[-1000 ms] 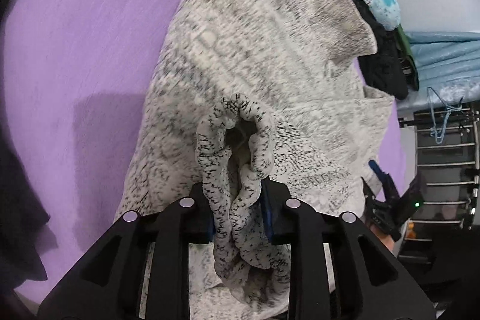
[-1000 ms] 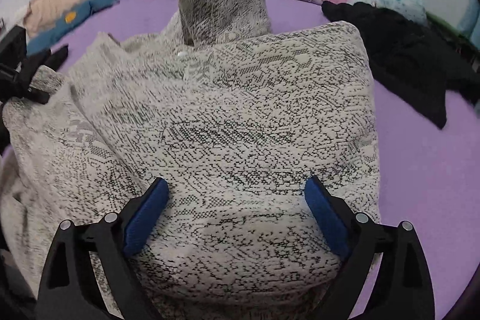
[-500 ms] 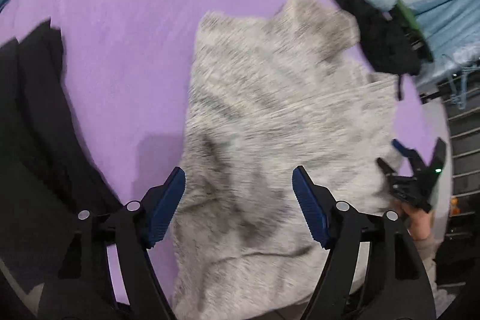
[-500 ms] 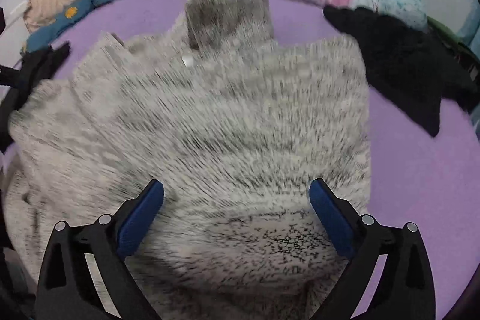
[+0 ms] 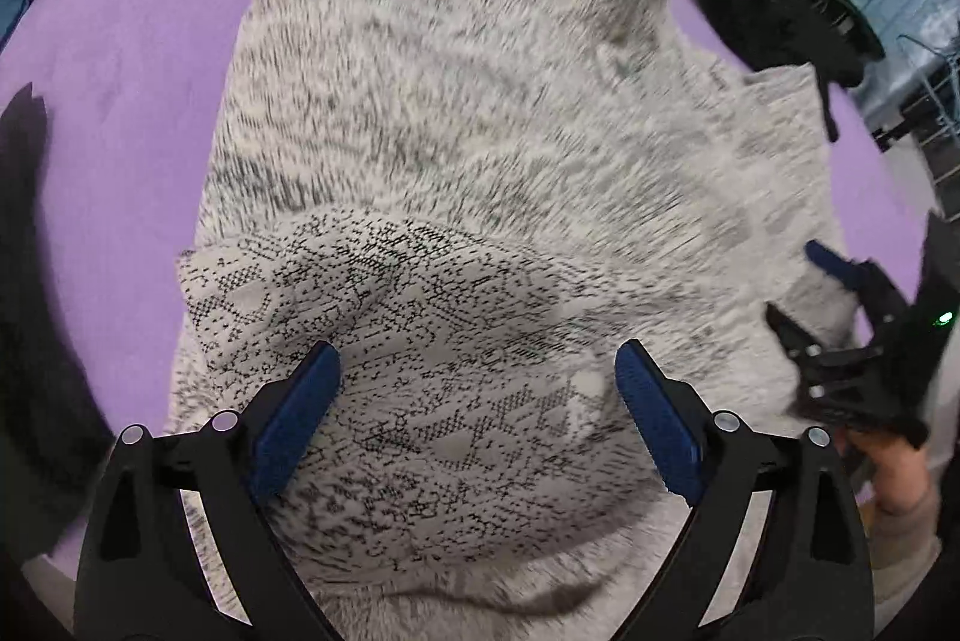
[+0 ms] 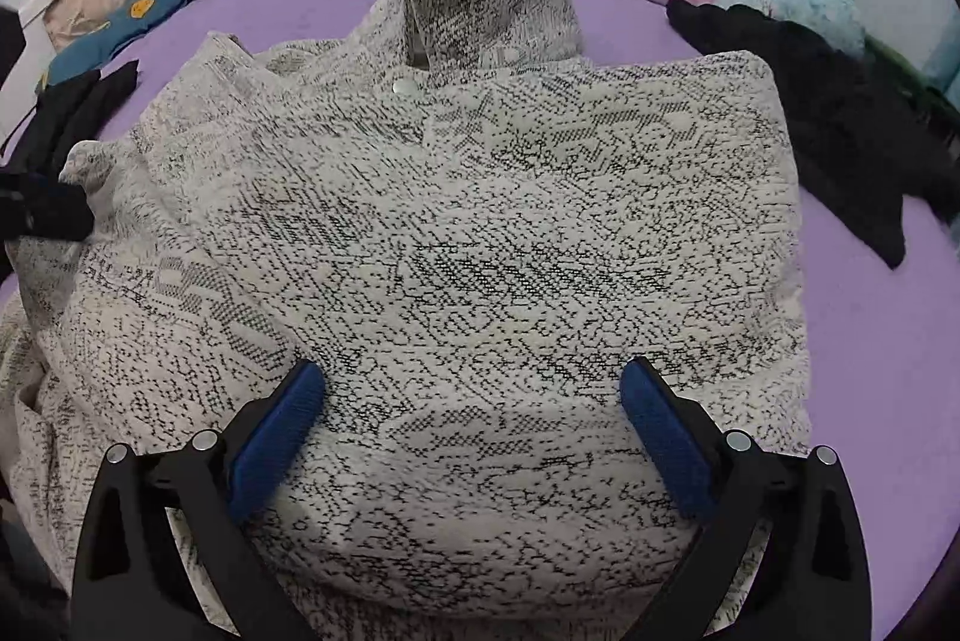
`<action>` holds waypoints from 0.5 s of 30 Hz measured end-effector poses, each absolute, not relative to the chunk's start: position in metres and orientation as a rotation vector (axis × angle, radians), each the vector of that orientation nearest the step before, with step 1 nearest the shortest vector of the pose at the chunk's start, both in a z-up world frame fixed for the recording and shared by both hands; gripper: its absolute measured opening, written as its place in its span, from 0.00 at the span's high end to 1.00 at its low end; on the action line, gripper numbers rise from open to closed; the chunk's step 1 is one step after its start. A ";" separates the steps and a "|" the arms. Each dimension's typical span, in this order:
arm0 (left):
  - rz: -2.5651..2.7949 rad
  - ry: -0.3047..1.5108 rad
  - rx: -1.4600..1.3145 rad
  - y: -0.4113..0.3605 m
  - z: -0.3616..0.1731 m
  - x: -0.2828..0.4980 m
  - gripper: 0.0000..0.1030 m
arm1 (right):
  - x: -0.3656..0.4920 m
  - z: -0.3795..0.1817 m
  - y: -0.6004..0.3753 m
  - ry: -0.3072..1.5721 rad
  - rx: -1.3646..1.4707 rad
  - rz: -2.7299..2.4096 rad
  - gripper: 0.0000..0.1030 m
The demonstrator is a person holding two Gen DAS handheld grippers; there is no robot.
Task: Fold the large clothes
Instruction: 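Withdraw both open tools from the folded jacket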
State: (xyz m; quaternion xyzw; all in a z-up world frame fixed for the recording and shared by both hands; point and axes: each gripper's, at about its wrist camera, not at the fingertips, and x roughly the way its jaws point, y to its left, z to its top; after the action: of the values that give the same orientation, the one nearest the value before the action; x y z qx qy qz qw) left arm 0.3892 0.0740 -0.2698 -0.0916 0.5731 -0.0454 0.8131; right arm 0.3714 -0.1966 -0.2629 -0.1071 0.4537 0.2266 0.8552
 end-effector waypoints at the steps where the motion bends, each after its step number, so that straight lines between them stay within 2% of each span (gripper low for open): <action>1: -0.095 1.214 -0.190 0.074 -0.275 0.387 0.13 | 0.371 -0.265 -0.195 0.959 -0.232 0.470 0.06; 8: -0.111 1.187 -0.170 0.077 -0.304 0.378 0.11 | 0.378 -0.273 -0.183 0.983 -0.256 0.433 0.05; 10: -0.123 1.184 -0.181 0.078 -0.303 0.378 0.07 | 0.379 -0.273 -0.185 0.986 -0.246 0.444 0.05; 15: -0.201 1.173 -0.249 0.088 -0.270 0.361 0.07 | 0.358 -0.242 -0.206 0.939 -0.185 0.443 0.06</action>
State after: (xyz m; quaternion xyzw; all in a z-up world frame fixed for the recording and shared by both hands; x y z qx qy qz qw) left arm 0.3612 0.0883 -0.2704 -0.1169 0.5510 -0.0945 0.8209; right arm 0.3577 -0.2064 -0.2417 -0.0883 0.4481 0.2115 0.8641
